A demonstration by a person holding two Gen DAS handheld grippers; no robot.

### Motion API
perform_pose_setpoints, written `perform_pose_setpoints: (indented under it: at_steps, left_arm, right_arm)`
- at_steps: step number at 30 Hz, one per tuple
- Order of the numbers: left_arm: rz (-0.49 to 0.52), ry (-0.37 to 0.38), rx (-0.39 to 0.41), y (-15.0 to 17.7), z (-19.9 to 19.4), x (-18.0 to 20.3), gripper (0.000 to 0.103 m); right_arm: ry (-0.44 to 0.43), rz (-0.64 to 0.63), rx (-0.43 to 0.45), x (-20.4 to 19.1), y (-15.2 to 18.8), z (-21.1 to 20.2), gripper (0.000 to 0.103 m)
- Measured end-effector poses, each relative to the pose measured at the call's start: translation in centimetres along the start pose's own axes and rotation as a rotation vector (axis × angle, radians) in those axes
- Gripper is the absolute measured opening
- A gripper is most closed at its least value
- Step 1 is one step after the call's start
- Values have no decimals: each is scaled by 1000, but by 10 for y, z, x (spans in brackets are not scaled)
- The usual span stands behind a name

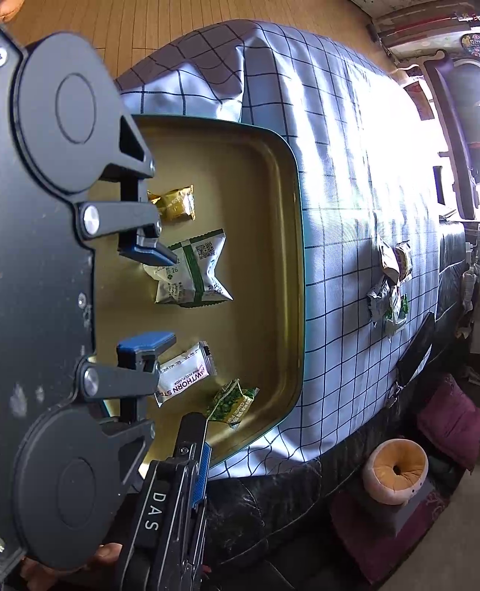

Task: Organize snacks
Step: 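Lower both snacks into the gold tray and open both grippers, then lift both open grippers out of the tray and move back to the pile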

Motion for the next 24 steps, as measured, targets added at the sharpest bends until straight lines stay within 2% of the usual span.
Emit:
perform_pose_setpoints:
  at_steps: [24]
  left_arm:
    - [-12,-26,-30,-7,11,-10,40]
  right_arm:
    - [3,-24,-42,-4,-4,11,43]
Point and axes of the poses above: each gripper's, at about its wrist camera, not at the fingertips, and z roughly the way its jaws point, x to its right, y to its underside, the point moved 8 cm from there along z, roughly the way its jaws point, and after that the axes turned 6 degrees about x, right-handed, at the moved point
